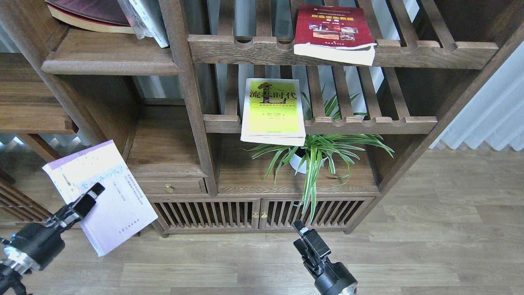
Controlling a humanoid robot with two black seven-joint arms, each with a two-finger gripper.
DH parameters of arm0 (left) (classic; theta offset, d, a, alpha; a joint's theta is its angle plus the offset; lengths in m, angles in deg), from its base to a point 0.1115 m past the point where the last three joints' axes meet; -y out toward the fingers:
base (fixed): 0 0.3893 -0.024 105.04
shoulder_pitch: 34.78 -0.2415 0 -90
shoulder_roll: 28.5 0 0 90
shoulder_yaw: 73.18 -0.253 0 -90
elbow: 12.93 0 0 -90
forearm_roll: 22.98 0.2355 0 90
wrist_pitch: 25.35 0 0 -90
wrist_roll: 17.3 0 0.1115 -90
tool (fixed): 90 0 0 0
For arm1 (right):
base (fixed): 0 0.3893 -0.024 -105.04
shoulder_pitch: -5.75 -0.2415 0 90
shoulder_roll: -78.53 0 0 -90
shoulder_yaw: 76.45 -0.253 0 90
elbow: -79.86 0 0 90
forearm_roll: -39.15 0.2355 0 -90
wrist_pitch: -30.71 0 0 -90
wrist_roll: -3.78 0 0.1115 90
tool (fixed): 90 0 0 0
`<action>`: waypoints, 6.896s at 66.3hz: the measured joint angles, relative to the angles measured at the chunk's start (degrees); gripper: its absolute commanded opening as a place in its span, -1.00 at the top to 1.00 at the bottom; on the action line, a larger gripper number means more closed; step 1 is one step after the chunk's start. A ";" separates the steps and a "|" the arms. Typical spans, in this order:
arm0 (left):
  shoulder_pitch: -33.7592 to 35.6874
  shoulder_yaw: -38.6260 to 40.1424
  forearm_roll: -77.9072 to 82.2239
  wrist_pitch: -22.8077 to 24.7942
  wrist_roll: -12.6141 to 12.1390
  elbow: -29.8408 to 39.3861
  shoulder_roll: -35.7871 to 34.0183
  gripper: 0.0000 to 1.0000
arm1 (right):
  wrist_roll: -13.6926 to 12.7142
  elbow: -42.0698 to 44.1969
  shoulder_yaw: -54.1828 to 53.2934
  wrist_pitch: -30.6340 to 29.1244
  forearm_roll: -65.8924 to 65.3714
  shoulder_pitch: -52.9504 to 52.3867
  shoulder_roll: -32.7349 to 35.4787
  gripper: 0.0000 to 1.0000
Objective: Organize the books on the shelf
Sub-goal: 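Lift the white book with the left gripper up toward the top shelf, then push the white book onto the top shelf beside the red book, then release the white book and withdraw the left gripper downward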
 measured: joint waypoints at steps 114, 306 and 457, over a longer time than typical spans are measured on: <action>31.40 1.05 -5.66 0.00 -5.76 -4.25 -23.94 0.89 | 0.10 -0.04 -0.74 -0.01 -0.01 -0.81 -2.57 -0.97; 69.62 -15.48 18.99 0.00 27.57 -47.54 5.52 0.89 | 0.09 -0.75 -0.50 0.00 0.09 -0.88 -4.51 -0.97; 64.68 -22.13 15.69 -2.81 21.25 -30.70 -4.38 -0.45 | 0.09 -3.89 -0.39 0.00 0.26 0.03 -4.51 -0.97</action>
